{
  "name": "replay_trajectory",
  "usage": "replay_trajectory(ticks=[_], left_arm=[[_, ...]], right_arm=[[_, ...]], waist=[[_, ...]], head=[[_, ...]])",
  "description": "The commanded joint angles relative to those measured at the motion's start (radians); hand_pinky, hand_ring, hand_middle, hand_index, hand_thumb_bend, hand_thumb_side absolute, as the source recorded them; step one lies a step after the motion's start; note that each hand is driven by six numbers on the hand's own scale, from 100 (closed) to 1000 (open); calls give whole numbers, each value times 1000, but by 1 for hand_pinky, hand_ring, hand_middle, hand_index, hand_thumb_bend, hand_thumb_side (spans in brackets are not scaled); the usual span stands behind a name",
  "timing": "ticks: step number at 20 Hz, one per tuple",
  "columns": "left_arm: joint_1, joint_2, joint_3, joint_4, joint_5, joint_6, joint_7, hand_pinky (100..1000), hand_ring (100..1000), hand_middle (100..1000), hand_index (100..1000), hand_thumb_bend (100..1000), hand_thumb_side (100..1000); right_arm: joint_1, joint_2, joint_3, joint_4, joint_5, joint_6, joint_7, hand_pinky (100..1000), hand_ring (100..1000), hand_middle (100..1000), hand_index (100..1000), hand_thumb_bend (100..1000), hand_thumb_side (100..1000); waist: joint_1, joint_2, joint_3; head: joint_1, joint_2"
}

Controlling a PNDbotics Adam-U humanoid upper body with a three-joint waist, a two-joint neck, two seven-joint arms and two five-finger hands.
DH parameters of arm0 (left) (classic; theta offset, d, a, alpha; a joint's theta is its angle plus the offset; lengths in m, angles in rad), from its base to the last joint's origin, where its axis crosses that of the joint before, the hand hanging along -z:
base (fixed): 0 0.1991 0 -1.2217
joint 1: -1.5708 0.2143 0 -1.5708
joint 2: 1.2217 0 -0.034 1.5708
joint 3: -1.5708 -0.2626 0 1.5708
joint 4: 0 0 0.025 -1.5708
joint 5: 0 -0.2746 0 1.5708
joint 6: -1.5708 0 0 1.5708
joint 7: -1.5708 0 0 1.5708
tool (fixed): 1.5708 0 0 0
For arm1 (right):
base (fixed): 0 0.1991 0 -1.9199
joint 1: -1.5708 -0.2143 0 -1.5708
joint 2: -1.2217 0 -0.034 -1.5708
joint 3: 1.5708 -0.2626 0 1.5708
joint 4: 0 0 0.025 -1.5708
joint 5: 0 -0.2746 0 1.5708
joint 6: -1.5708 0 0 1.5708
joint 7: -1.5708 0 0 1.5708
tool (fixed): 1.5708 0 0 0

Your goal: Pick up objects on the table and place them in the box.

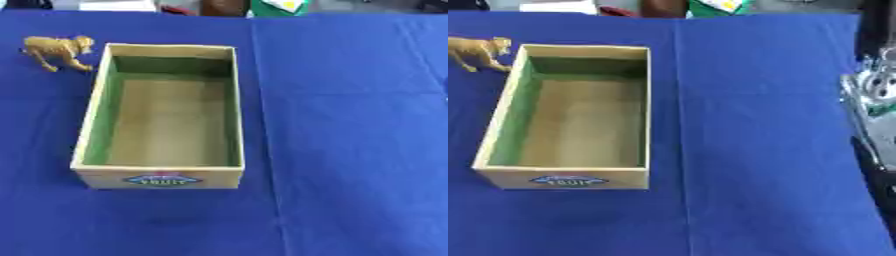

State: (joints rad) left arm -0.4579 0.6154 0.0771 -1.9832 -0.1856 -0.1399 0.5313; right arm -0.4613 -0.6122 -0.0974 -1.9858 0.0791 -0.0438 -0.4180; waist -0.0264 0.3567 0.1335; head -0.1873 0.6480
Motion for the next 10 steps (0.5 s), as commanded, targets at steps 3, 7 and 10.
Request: replay_trajectory(ticks=[3, 7, 10], left_arm=[[-15, 55, 19, -17, -68, 33, -13, 639, 795, 795, 896, 228, 934], [-28, 75, 11, -17, -116, 59, -34, 643, 798, 799, 898, 221, 936], [-26, 82, 6, -16, -142, 76, -58, 645, 801, 802, 901, 213, 933]], right_arm=[[-4, -37, -4, -14, 11, 5, 11, 857, 810, 927, 952, 100, 1000], [0, -36, -4, -14, 12, 8, 15, 857, 809, 927, 952, 100, 1000], [1, -32, -5, -14, 12, 10, 19, 857, 810, 927, 952, 100, 1000]], waist=[[5, -28, 3], [7, -36, 4], [10, -47, 3]], head=[[-15, -1], [-22, 16], [-12, 26]])
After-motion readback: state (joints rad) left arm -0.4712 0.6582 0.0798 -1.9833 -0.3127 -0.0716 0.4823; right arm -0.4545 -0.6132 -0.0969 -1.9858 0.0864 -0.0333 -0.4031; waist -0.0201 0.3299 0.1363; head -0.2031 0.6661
